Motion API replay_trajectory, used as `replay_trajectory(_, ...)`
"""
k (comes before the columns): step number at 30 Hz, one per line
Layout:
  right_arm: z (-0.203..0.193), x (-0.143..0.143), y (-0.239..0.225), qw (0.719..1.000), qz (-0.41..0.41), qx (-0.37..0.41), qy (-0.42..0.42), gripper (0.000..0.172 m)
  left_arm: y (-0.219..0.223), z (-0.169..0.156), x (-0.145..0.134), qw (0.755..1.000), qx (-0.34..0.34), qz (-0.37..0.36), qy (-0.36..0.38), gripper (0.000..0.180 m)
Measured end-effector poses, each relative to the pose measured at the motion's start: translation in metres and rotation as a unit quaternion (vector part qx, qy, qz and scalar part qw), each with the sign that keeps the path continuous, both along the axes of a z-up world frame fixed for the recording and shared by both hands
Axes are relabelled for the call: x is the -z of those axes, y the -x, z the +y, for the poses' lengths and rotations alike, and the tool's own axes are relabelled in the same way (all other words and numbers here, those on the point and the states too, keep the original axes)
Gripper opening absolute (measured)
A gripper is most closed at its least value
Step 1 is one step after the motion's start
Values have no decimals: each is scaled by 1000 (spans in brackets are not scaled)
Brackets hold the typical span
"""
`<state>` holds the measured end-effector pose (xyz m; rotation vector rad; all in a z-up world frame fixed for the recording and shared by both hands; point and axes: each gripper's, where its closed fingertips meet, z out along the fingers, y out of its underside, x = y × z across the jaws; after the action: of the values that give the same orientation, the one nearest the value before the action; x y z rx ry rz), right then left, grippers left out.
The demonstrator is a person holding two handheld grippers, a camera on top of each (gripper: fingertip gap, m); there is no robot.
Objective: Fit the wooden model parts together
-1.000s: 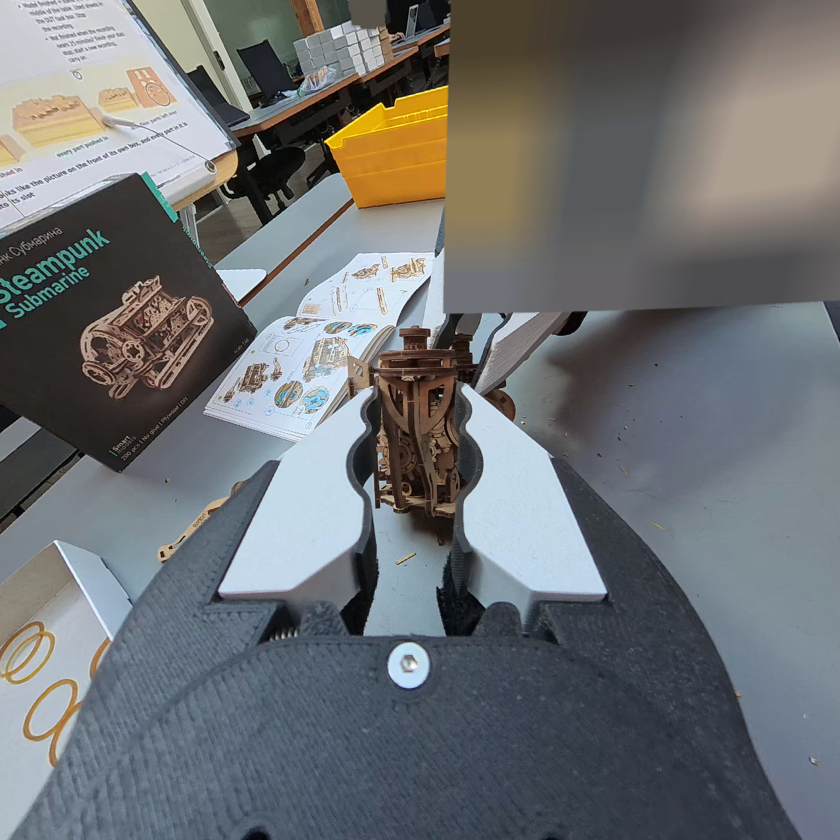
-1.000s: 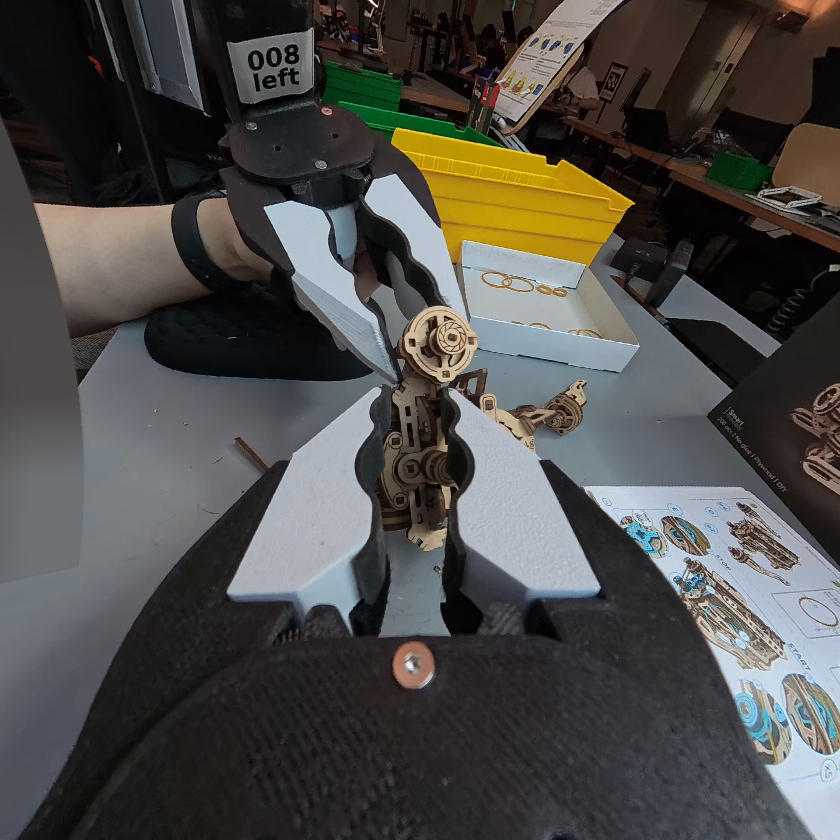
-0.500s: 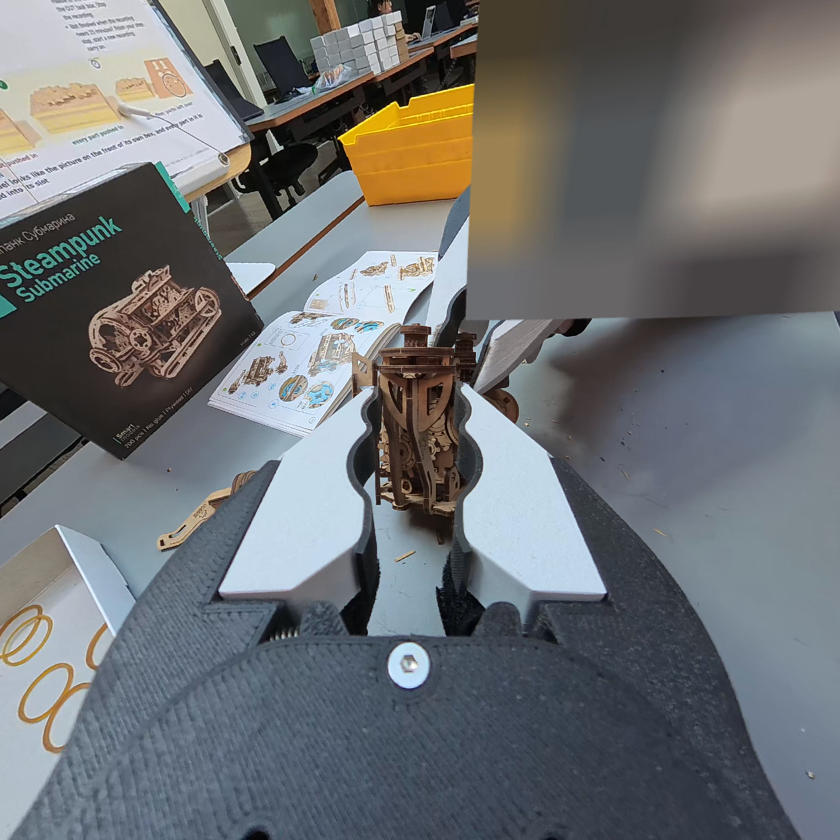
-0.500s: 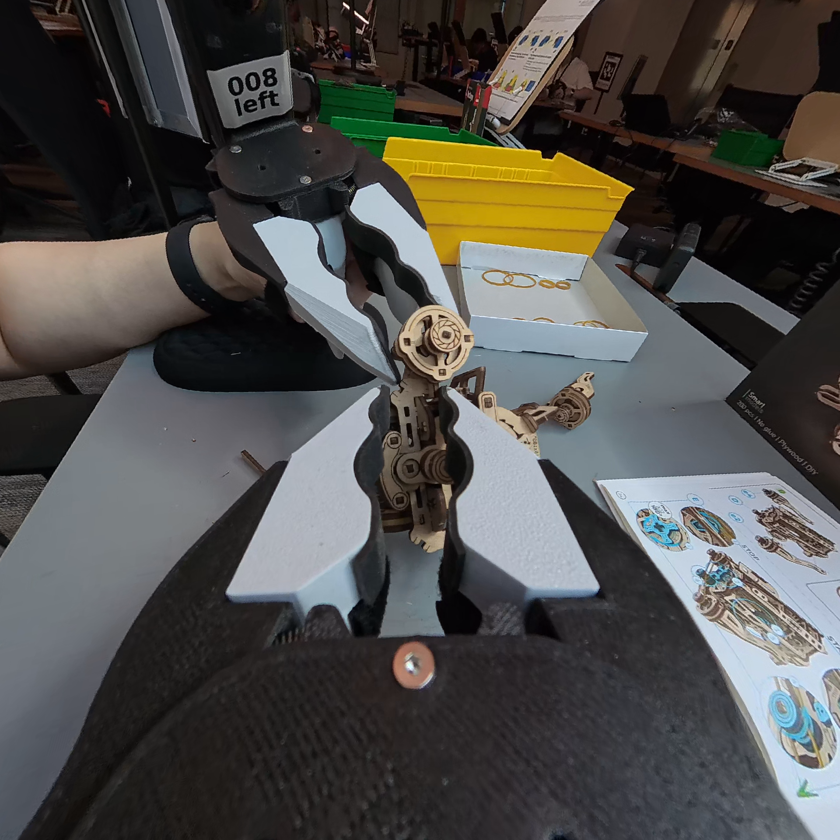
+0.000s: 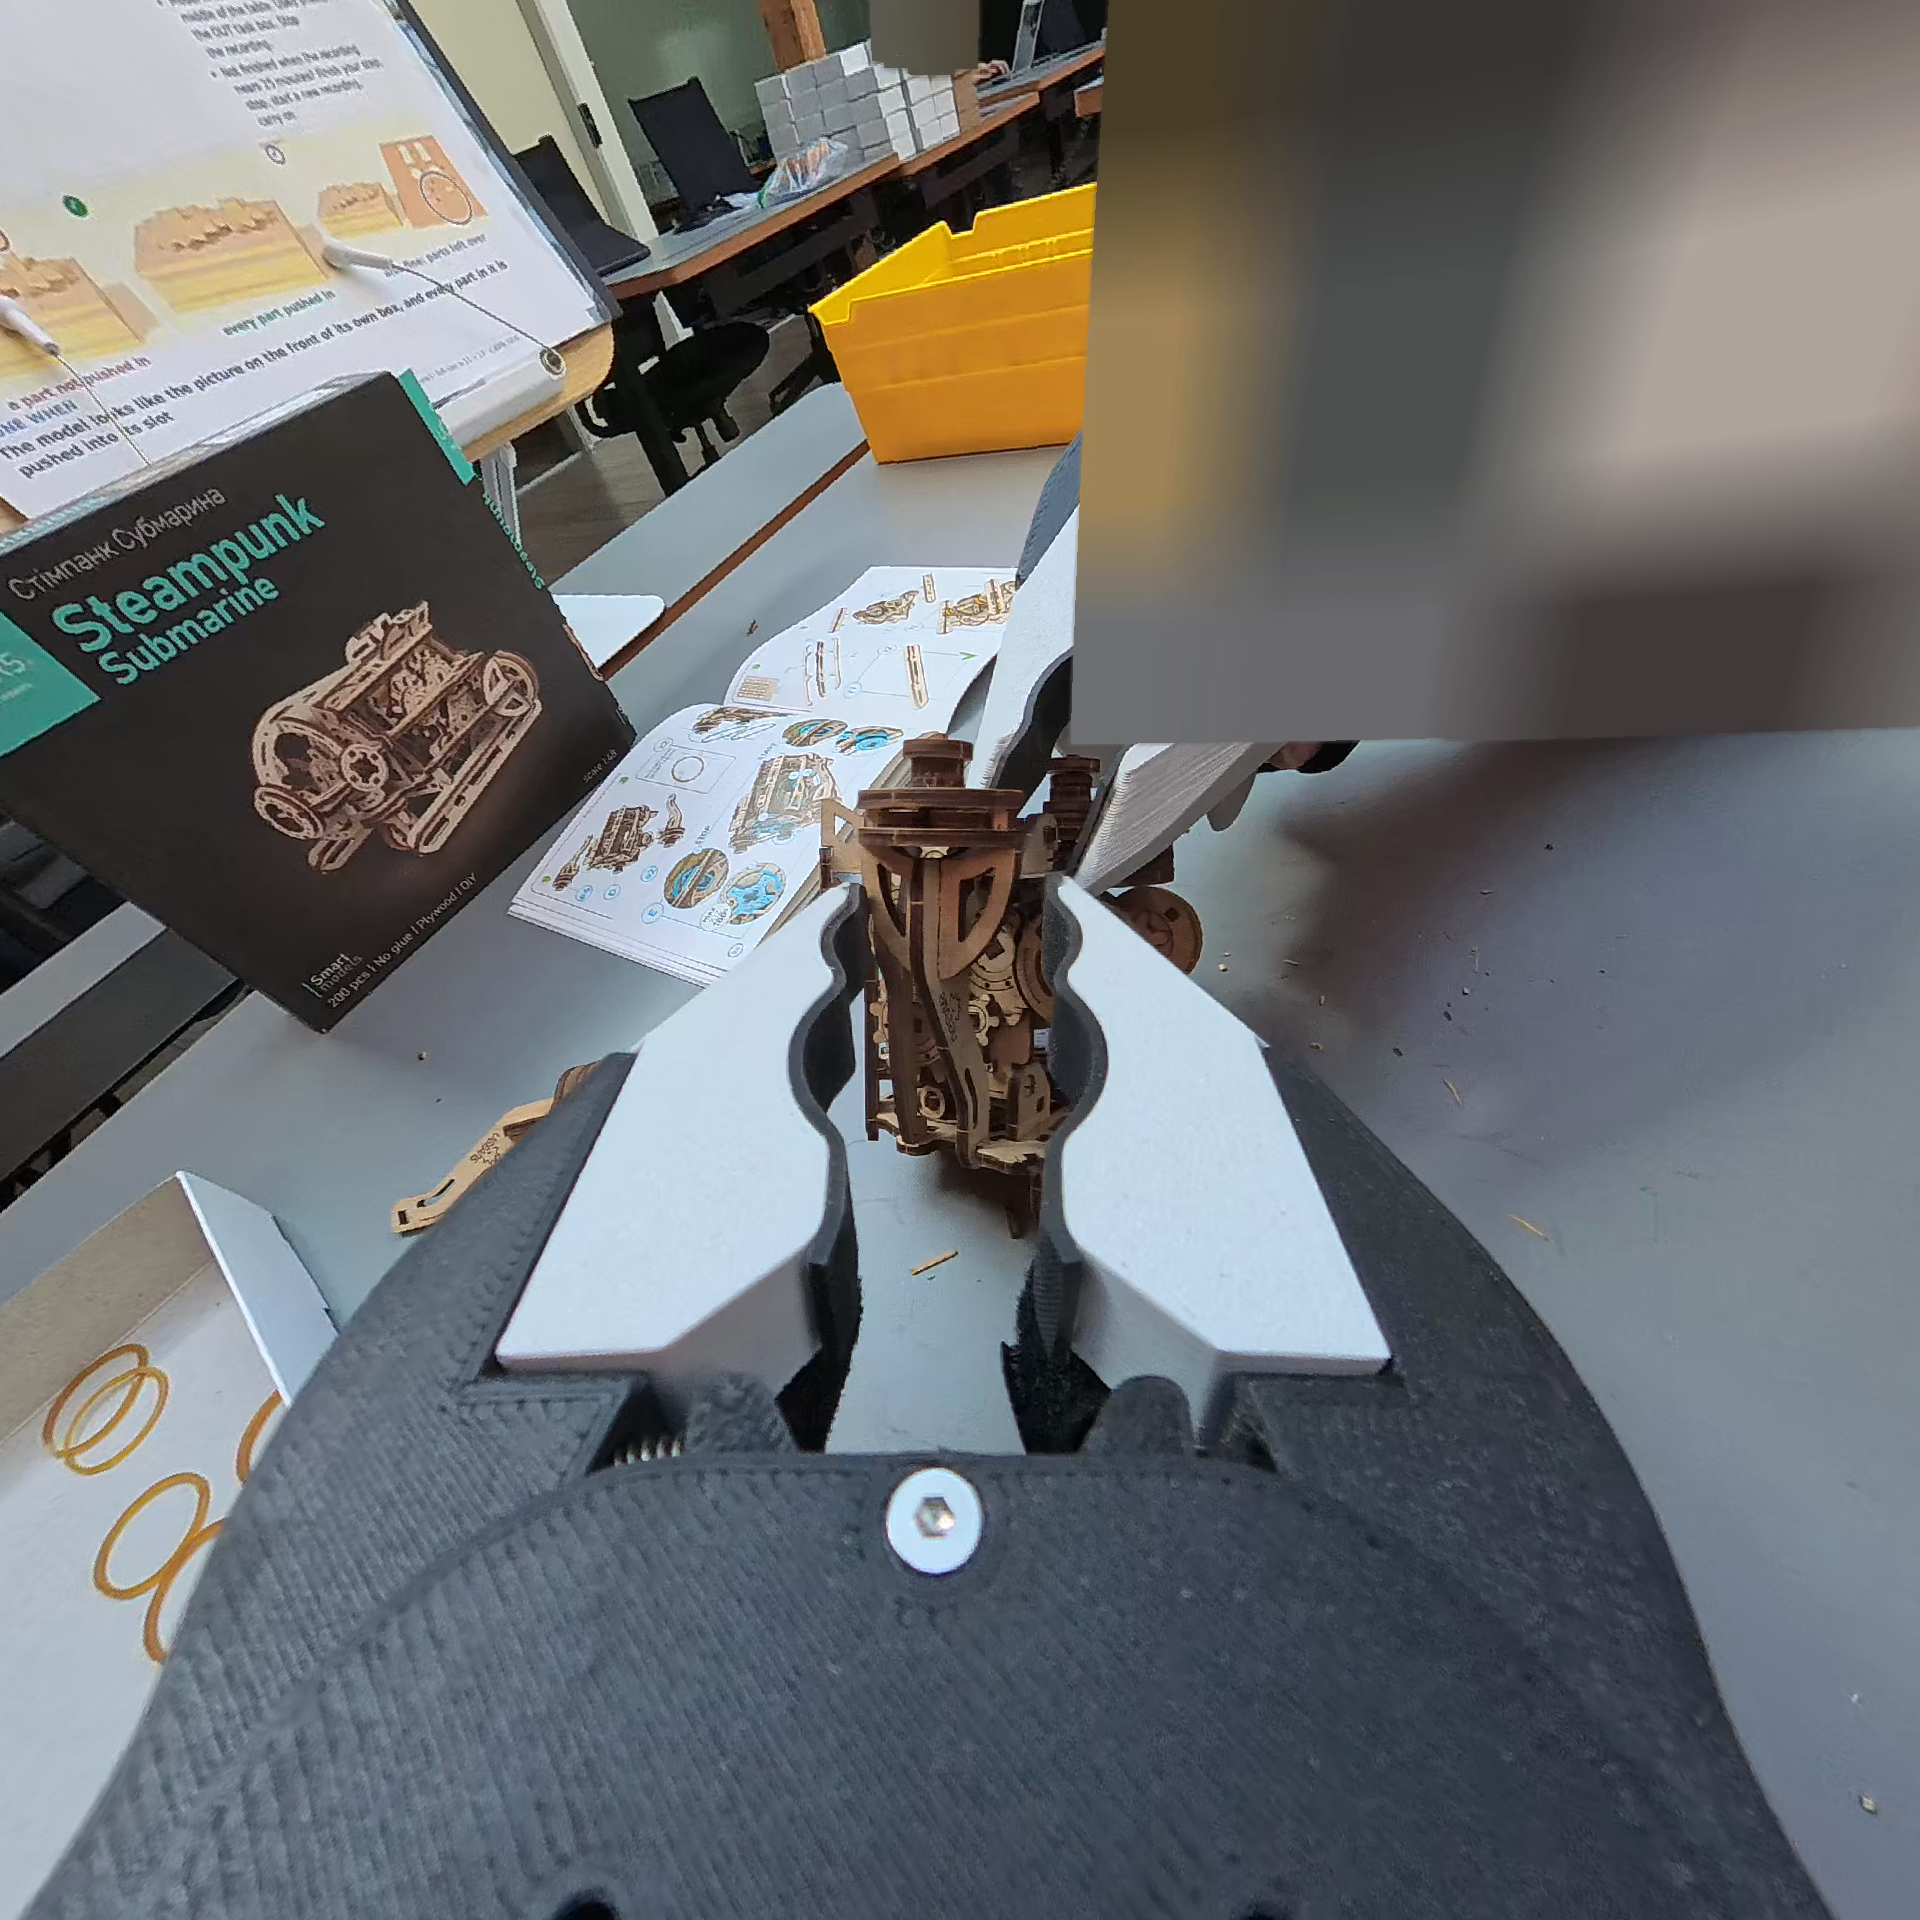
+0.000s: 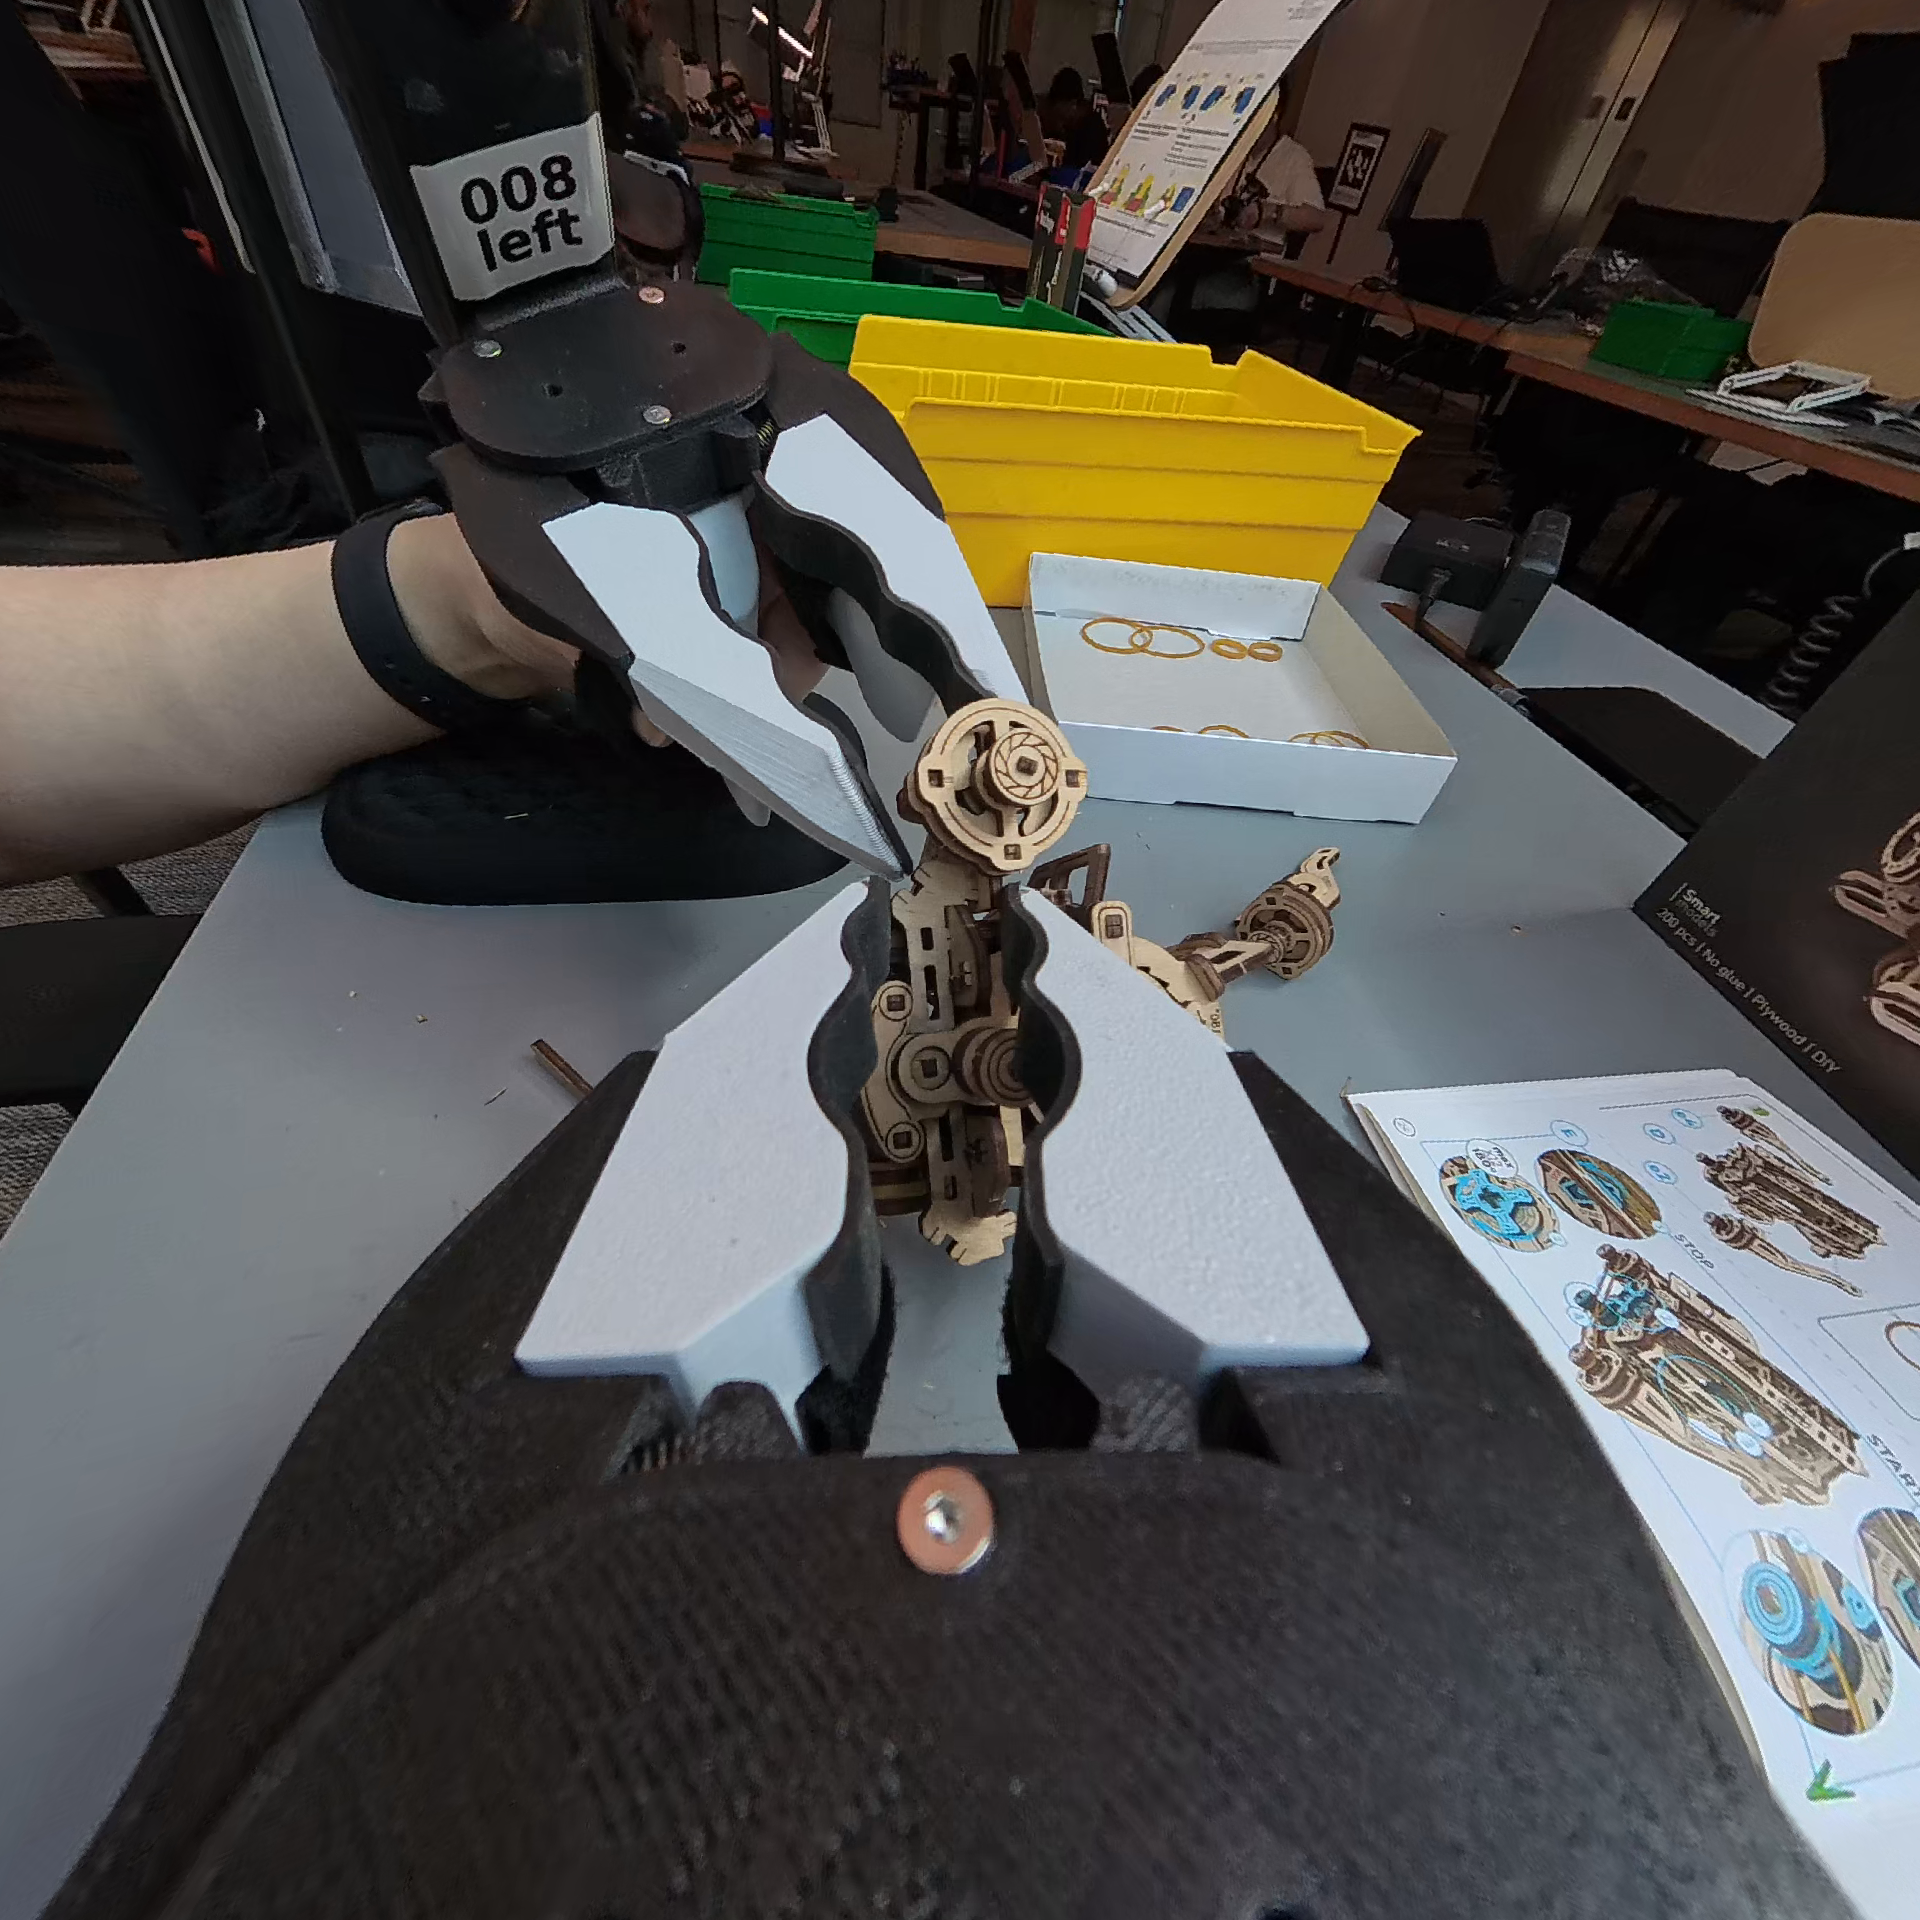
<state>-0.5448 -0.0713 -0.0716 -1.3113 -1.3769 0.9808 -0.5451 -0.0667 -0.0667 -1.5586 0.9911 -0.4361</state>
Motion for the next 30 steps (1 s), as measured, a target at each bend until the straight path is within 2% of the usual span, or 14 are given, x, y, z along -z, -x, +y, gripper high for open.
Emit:
replay_trajectory(8,-1,0,0,1000,-3,1,-15,20,1,-1,1,1000,-7,3,5,29)
replay_trajectory(11,-1,0,0,1000,-2,3,-14,20,3,2,3,1000,-24,8,5,39)
replay_trajectory(13,0,0,0,1000,-2,5,-14,20,3,3,2,999,-31,10,-1,39)
replay_trajectory(16,1,0,-1,1000,-1,6,-13,20,1,2,2,1000,-28,11,-2,30)
replay_trajectory(21,0,0,0,1000,-3,5,-18,20,0,-2,-3,1000,-15,-9,1,27)
replay_trajectory(30,1,0,-1,1000,0,7,-15,20,3,-3,-1,999,-31,20,-16,27)
